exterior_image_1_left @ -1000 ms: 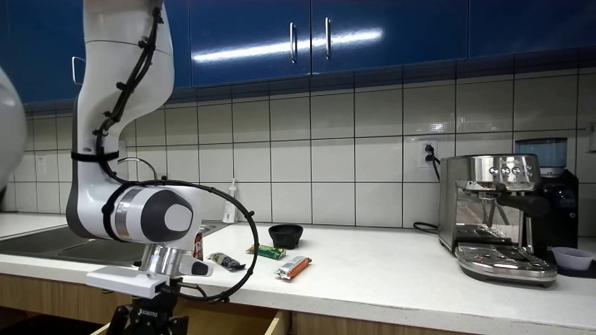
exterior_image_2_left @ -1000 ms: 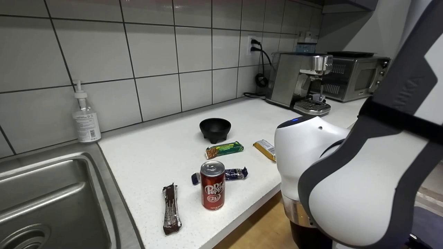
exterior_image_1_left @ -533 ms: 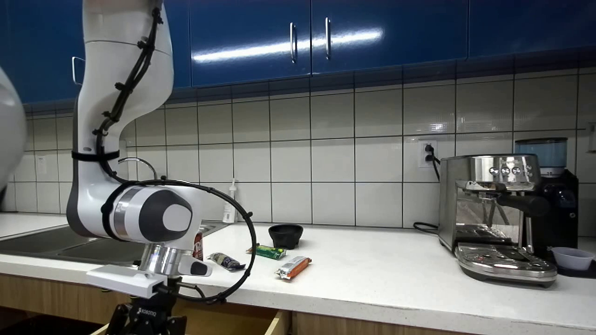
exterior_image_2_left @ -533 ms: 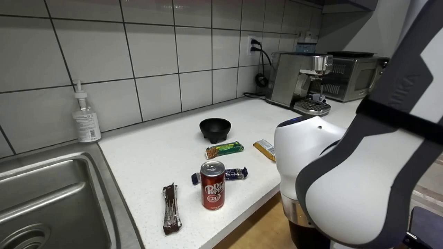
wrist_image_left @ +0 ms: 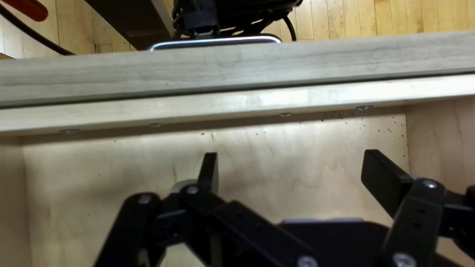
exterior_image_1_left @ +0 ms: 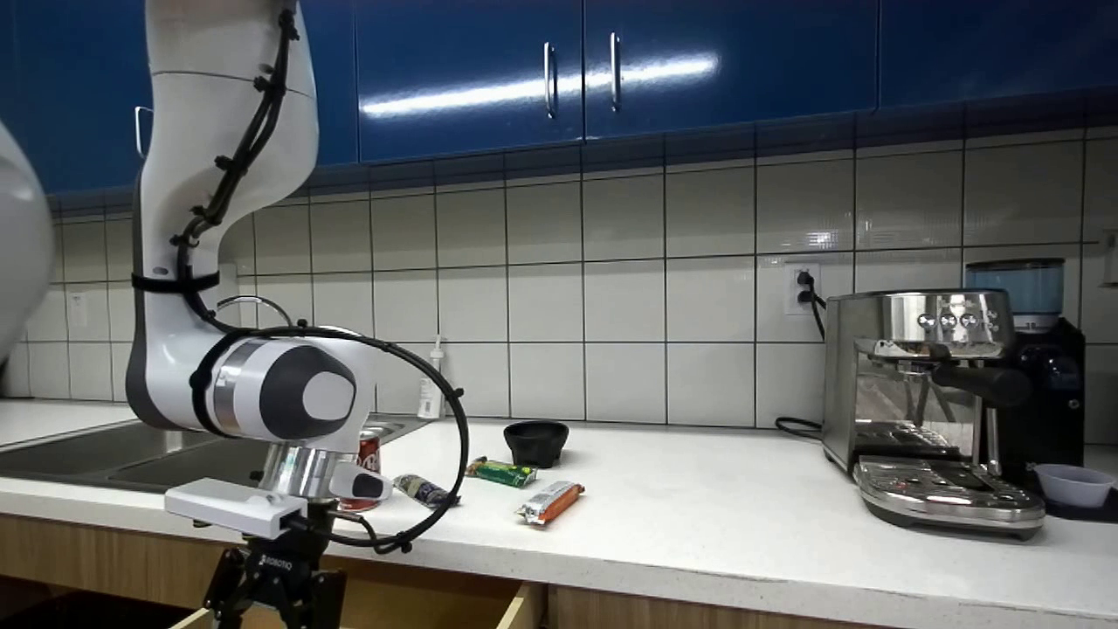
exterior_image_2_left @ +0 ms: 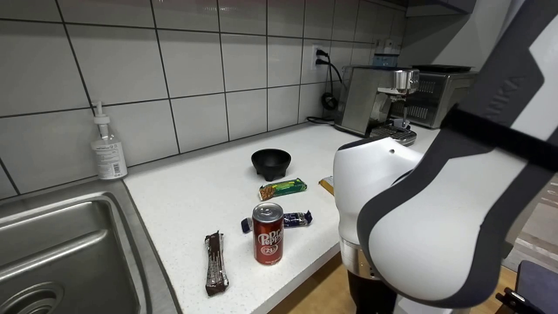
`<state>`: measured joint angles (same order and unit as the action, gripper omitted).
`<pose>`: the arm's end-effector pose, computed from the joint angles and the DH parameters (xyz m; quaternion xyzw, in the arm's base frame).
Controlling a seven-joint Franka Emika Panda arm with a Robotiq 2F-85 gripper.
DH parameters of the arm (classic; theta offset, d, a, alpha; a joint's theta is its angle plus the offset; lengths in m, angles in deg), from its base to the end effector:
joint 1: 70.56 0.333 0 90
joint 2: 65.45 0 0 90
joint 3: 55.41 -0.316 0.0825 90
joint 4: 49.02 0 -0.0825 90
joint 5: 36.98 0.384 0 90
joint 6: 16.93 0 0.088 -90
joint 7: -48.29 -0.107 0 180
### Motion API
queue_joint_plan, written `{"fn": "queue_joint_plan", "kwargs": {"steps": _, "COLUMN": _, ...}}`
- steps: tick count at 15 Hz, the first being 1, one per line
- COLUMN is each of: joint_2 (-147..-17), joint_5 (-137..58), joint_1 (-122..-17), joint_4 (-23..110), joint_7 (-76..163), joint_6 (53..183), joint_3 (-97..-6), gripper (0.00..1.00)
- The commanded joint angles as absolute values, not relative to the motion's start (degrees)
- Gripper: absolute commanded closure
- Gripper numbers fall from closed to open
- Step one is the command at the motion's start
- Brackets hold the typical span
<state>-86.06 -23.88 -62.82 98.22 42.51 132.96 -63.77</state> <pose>0.3845 0.1135 0.1141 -0.9853 0.0183 0.1656 0.0364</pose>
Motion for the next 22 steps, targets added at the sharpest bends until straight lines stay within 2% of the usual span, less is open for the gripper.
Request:
{"fn": "queue_joint_plan", "kwargs": {"steps": 1, "joint_2": -82.9, "joint_5": -25.8, "joint_1": -60.3, "joint_4": 96.9, "joint_7": 35.8, "joint_6": 129.5, "joint_3": -63.2, "gripper": 0.00}}
{"fn": "queue_joint_plan", "kwargs": {"steps": 11, "joint_2": -80.1, "joint_5": -27.7, "joint_1": -56.3, "joint_4": 91.3, "joint_7": 22.7, "joint_6": 124.3, "joint_3": -63.0, "gripper": 0.00}}
{"fn": "queue_joint_plan", "kwargs": {"steps": 22, "joint_2": -81.0, "joint_5": -27.9, "joint_1": -55.6, "joint_4": 84.7, "joint_7": 20.5, "joint_6": 124.1, "joint_3": -63.4, "gripper": 0.00}}
